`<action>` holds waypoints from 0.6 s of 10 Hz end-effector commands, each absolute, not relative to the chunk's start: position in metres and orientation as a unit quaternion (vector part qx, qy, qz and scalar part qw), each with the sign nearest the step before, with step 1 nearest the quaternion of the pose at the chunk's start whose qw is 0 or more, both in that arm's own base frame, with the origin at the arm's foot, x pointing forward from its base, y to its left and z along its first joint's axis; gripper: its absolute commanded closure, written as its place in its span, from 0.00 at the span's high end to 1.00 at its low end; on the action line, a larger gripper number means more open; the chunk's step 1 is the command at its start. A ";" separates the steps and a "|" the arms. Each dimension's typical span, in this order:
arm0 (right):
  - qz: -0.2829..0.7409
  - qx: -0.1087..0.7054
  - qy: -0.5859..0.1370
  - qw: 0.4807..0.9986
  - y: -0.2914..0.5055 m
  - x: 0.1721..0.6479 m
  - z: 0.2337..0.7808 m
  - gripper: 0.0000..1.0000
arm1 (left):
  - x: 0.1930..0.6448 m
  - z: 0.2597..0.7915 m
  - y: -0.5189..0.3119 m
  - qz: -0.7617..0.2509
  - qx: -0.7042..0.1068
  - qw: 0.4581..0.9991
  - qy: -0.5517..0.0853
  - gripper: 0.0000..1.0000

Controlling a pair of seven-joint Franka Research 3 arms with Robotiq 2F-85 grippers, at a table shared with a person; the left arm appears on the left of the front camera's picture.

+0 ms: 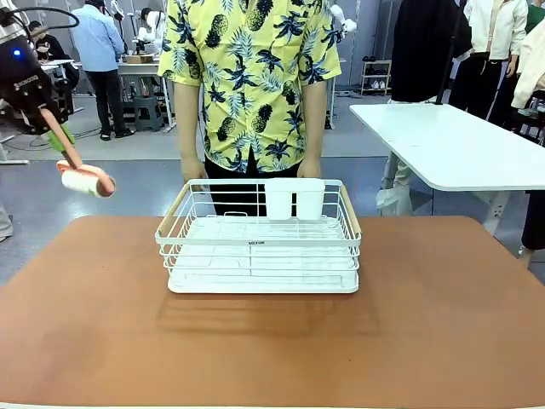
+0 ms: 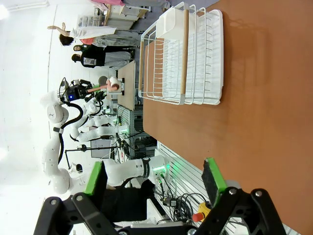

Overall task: Clean the table.
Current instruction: Place the Lint Roller down when the Dish drying rack is positioned in the middle of the table.

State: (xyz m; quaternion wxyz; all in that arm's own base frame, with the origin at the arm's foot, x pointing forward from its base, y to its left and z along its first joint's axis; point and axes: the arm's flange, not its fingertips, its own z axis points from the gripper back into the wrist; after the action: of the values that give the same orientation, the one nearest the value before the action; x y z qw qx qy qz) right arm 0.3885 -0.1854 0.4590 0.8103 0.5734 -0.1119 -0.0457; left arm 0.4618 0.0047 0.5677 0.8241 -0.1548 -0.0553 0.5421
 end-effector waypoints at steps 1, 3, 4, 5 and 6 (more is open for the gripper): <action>-0.047 0.576 -0.112 0.808 -0.185 0.388 0.463 1.00 | 0.478 0.554 -0.012 0.619 -0.133 0.768 -0.098 0.21; -0.047 0.576 -0.112 0.808 -0.185 0.388 0.463 1.00 | 0.499 0.554 -0.016 0.658 -0.119 0.739 -0.087 0.21; -0.047 0.576 -0.112 0.808 -0.185 0.388 0.463 1.00 | 0.508 0.551 -0.019 0.672 -0.122 0.725 -0.089 0.21; -0.047 0.576 -0.112 0.808 -0.185 0.388 0.463 1.00 | 0.515 0.542 -0.020 0.672 -0.130 0.724 -0.089 0.21; -0.047 0.576 -0.112 0.808 -0.185 0.388 0.463 1.00 | 0.521 0.530 -0.019 0.678 -0.129 0.716 -0.102 0.21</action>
State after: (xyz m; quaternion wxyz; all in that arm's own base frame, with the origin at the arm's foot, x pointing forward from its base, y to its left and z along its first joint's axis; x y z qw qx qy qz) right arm 0.3886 -0.1854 0.4589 0.8103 0.5734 -0.1118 -0.0457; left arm 0.5124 -0.0178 0.5323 0.7269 -0.1264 -0.0820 0.6700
